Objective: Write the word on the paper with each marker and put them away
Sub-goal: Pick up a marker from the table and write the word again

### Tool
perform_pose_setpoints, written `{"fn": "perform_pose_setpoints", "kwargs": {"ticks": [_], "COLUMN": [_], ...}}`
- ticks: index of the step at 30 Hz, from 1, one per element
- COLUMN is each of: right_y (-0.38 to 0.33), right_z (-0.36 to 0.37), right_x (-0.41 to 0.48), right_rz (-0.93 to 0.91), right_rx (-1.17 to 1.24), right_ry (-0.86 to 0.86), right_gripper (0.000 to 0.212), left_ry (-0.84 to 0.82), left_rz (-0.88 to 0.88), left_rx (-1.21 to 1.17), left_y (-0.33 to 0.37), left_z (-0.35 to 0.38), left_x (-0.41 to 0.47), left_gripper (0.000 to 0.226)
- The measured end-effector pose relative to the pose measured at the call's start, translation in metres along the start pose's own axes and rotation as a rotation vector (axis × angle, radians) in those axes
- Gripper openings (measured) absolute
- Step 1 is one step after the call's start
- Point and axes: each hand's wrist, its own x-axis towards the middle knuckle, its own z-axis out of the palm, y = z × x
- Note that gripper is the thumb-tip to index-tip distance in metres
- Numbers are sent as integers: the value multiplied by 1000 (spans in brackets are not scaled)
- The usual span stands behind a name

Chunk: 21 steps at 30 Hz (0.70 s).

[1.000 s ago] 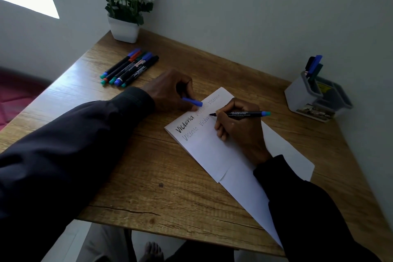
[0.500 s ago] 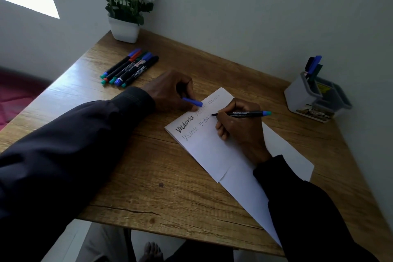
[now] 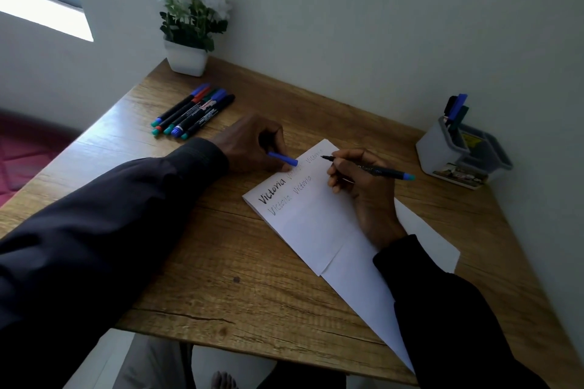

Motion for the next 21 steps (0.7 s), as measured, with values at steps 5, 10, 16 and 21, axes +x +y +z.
{"fn": "perform_pose_setpoints", "kwargs": {"ticks": [5, 10, 16, 21], "right_y": [-2, -3, -3, -2], "right_z": [-2, 0, 1, 1], "right_x": [-2, -3, -2, -2], "right_rz": [-19, -71, -113, -126], "right_rx": [148, 80, 70, 66], "right_ry": [-113, -145, -150, -154], "right_gripper": [26, 11, 10, 8], "left_ry": [22, 52, 36, 20], "left_rz": [21, 20, 18, 23], "left_rx": [-47, -102, -74, -78], "left_y": [0, 4, 3, 3], "left_z": [-2, -2, -2, -3], "left_x": [1, -2, -2, -2], "left_gripper": [7, 5, 7, 8]}}
